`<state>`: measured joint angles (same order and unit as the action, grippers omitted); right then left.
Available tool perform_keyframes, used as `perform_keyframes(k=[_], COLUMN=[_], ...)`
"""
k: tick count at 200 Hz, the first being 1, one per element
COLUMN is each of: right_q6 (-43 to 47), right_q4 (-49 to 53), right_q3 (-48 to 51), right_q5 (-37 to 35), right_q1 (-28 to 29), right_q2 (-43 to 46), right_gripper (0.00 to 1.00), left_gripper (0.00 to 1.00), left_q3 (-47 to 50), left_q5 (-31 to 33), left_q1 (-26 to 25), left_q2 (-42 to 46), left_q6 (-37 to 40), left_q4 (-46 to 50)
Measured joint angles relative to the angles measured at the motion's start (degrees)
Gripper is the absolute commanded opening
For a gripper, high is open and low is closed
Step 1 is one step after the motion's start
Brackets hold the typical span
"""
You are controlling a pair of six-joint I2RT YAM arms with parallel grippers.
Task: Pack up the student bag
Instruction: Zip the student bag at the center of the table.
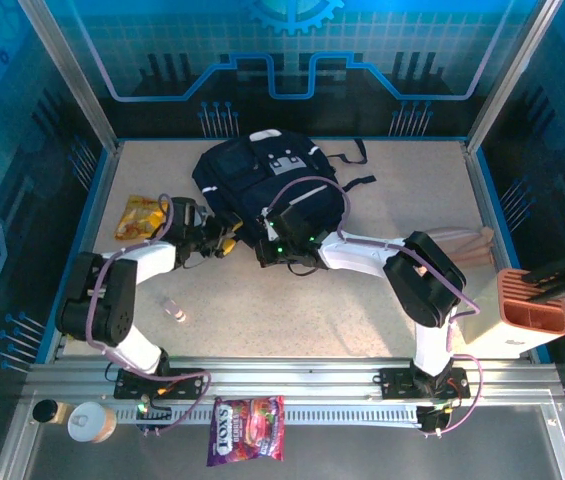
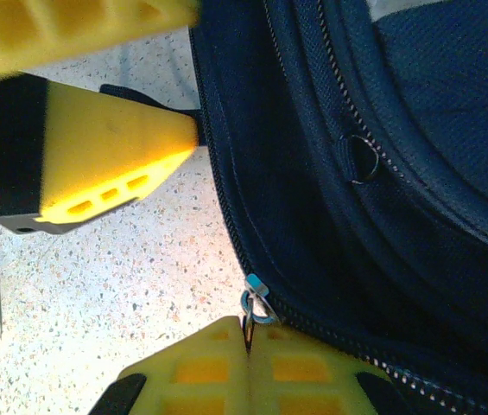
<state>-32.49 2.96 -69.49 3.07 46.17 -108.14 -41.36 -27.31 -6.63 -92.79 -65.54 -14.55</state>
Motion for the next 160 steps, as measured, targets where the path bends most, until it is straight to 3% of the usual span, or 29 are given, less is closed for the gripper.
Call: perform_keyframes(k=[25, 72, 111, 160], right_q6=[0.0, 0.0, 1.1, 3.5], right_q4=[0.0, 0.5, 1.2, 4.5], right_q3=[0.0, 0.3, 5.1, 13.5], right_q5=[0.0, -0.9, -4.1, -9.0], right_q1=[0.0, 0.0, -0.4, -5.6], right_q2=[0.0, 0.1, 4.1, 14.6], right_gripper=[0.00, 0.00, 0.00, 0.00], left_gripper=[0.48, 0.17, 0.00, 0.00], left_q3=[0.3, 0.3, -0.6, -0.9], left_q5=[0.0, 0.4, 0.9, 0.9], left_q1=[-0.2, -0.2, -0.2, 0.0], left_q2=[-3.5, -5.3, -5.7, -5.7], left_q6=[-2.4, -4.0, -2.3, -0.5], left_q4=[-3.0, -5.7, -4.3, -3.2])
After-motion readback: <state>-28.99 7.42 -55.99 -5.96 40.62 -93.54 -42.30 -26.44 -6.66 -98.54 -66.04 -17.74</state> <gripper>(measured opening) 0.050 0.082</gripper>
